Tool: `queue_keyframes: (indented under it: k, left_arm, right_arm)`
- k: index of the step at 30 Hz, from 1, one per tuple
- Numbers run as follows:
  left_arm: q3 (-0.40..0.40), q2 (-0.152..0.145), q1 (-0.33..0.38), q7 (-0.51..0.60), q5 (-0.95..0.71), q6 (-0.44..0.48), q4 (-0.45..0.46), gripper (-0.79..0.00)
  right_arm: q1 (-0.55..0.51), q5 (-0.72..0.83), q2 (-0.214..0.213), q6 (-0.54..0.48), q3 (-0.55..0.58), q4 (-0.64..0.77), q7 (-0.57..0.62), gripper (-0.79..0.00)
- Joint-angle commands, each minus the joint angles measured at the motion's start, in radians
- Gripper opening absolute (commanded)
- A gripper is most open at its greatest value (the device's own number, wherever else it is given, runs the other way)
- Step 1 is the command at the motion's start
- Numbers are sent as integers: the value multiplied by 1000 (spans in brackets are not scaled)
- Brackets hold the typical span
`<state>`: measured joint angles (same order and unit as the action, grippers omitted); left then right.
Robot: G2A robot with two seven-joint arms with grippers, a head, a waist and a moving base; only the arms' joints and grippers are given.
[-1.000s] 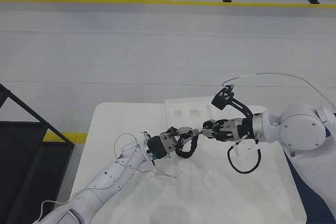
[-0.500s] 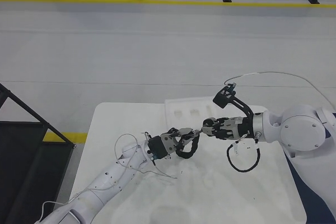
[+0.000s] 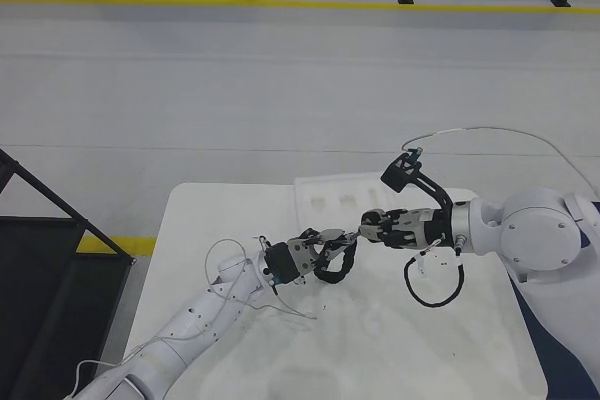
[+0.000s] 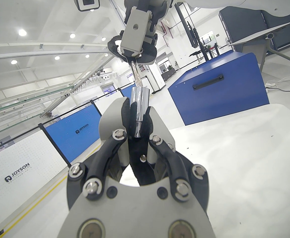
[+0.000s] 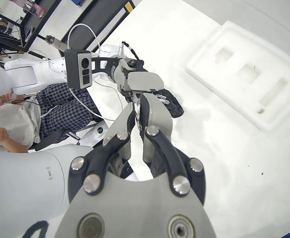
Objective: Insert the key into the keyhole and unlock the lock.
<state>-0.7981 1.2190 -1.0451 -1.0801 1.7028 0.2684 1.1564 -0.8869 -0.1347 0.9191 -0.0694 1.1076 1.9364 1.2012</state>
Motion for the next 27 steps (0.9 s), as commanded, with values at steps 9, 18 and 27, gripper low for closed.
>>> queue_keyframes:
  k: [9, 18, 27]
  left_arm:
    - [-7, 5, -6, 10, -15, 18, 2, -785]
    - [-14, 9, -11, 10, -23, 33, 1, -785]
    - [-23, 13, -18, 37, -54, 56, 3, -785]
  right_arm:
    - [0, -7, 0, 3, -7, -4, -11, -785]
    - [-2, -16, 1, 1, -14, -8, -30, -785]
    - [-6, -23, 2, -1, -21, -3, -40, -785]
